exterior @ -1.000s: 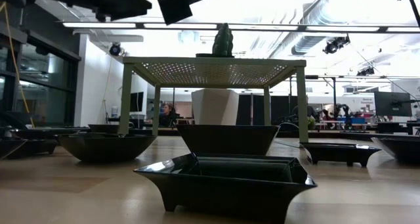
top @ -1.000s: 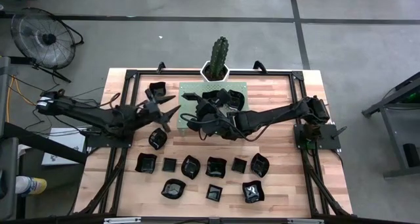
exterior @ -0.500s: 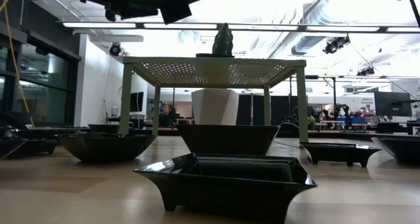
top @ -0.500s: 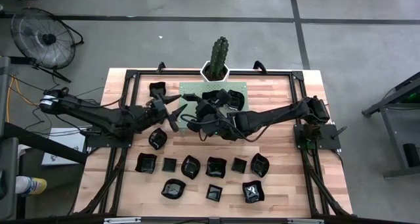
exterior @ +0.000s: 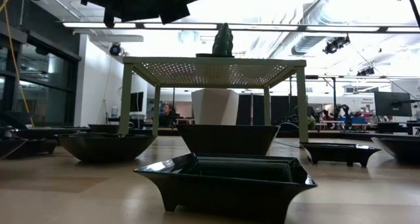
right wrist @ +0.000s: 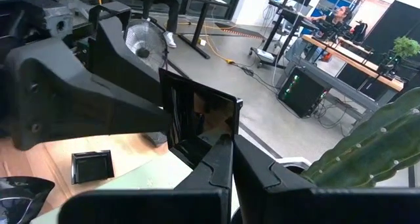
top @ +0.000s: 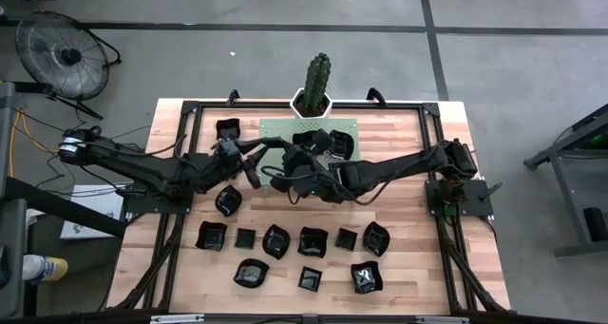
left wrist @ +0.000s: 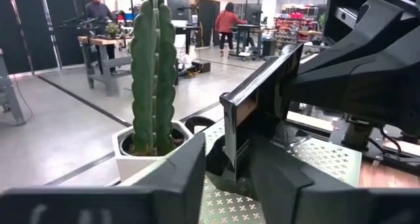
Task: Pick & Place Mini shaped plates
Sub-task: Put the square plate on the shelf
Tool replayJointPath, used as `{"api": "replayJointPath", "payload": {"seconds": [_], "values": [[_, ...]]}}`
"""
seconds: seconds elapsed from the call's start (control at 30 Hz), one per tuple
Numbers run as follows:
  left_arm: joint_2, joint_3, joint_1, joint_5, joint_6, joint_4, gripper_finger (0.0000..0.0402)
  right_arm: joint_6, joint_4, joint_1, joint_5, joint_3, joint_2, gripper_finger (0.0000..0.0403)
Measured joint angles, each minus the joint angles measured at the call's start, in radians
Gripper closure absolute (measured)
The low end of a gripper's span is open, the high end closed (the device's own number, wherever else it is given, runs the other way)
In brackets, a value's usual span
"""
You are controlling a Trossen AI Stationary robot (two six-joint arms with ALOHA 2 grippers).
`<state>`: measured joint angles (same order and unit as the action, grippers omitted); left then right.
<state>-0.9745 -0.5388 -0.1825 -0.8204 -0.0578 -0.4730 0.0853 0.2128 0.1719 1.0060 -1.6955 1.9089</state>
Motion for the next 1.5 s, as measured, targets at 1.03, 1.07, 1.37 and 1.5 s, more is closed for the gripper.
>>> {"api": "replayJointPath", "payload": {"seconds": [1.03,1.07,1.37,1.5], "values": [[0.001,0.0,0.0,-0.006,-0.026,0.003,0.0401,-0.005,0.002,0.0,-0.047,0.0,0.0,0.0398],[0.001,0.0,0.0,-0.006,-0.026,0.003,0.0401,-0.006,0.002,0.0,-0.05,0.0,-0.001,0.0394],[0.008,0.0,0.0,-0.013,-0.026,0.002,0.0401,0.018,0.02,0.012,-0.052,0.001,-0.02,0.0285],[0.026,0.0,0.0,-0.03,-0.026,0.005,0.0401,0.046,0.045,0.015,-0.049,0.001,-0.055,0.0232]]}}
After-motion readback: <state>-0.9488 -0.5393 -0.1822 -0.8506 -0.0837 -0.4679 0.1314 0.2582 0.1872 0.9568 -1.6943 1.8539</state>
